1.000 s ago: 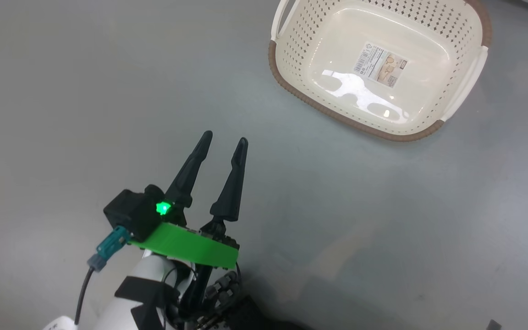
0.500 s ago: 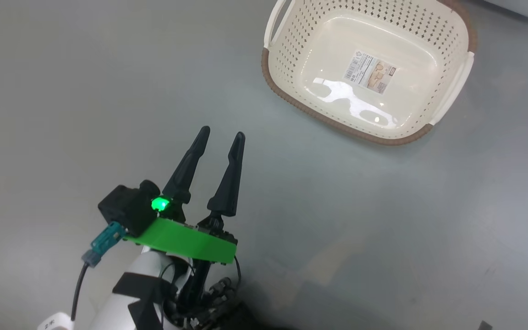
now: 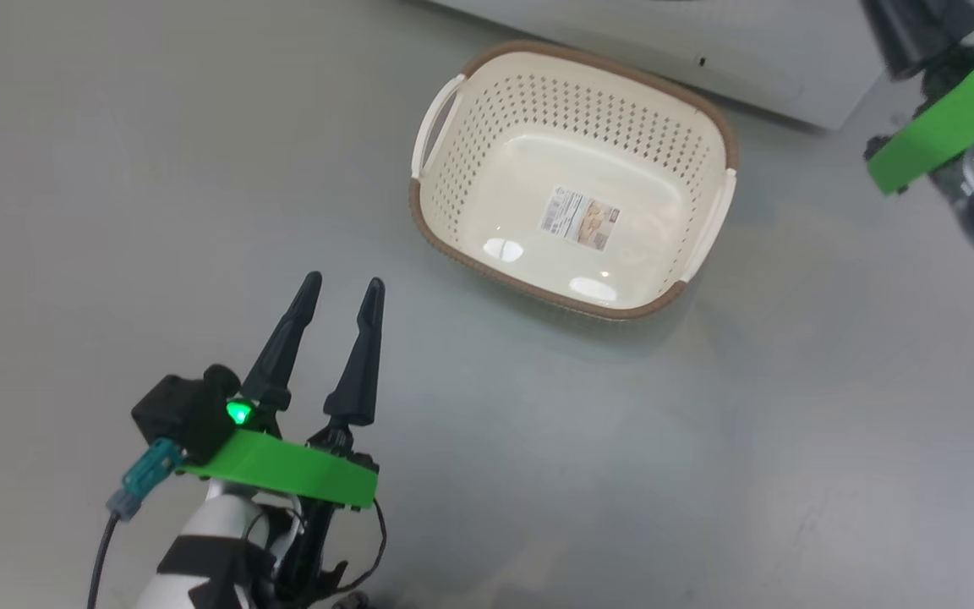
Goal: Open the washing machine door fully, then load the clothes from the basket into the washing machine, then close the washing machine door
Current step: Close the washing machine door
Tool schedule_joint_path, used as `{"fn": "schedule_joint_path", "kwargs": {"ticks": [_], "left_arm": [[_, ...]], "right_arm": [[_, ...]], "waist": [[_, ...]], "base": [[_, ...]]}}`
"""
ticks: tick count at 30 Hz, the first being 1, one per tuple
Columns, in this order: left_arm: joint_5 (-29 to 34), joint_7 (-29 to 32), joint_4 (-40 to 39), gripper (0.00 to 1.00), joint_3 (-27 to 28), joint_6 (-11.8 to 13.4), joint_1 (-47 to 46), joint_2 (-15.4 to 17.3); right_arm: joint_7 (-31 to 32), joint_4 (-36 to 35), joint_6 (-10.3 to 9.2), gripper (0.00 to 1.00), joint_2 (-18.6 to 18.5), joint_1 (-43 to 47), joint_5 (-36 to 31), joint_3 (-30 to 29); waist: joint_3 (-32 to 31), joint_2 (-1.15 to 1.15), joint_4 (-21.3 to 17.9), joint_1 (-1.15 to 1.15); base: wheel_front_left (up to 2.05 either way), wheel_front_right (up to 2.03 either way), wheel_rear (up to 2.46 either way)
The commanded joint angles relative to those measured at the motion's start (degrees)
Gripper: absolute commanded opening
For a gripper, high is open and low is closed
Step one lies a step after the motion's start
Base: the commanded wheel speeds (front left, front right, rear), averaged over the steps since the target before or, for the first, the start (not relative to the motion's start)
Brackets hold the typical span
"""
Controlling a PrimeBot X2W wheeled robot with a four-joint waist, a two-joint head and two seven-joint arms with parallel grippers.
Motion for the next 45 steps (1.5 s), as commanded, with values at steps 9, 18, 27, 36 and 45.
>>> {"fn": "schedule_joint_path", "kwargs": {"ticks": [9,18,27,36,45], "left_arm": [[-0.5,-0.6,-0.1,1.00,4.3,0.0,6.9,5.5],[-0.7,-0.6,-0.6,1.00,5.9,0.0,12.5,7.0],[0.0,-0.6,-3.5,1.00,10.6,0.0,17.6,6.5],[0.3,-0.6,-5.0,1.00,12.9,0.0,19.6,6.0],[3.0,-0.6,-5.1,1.00,15.1,0.0,19.0,4.7]], "right_arm": [[-0.4,-10.2,-0.19,0.00,7.8,20.3,-1.4,-7.1],[-0.4,-17.0,-0.19,0.00,11.1,35.2,-3.1,-16.8],[-0.4,-22.6,-0.19,0.00,13.2,49.3,-5.2,-24.6],[-0.4,-23.2,-0.19,0.00,15.7,52.4,-6.5,-28.9],[-0.4,-22.9,-0.19,1.00,18.6,53.3,-8.9,-33.5]], "waist": [[-17.0,0.00,-12.1,0.00],[-24.5,0.00,-16.9,0.00],[-28.4,0.00,-21.6,0.00],[-28.4,0.00,-23.8,0.00],[-27.1,0.00,-24.0,0.00]], "base": [[0.00,0.00,0.00],[0.00,0.00,0.00],[0.00,0.00,0.00],[0.00,0.00,0.00],[0.00,0.00,0.00]]}}
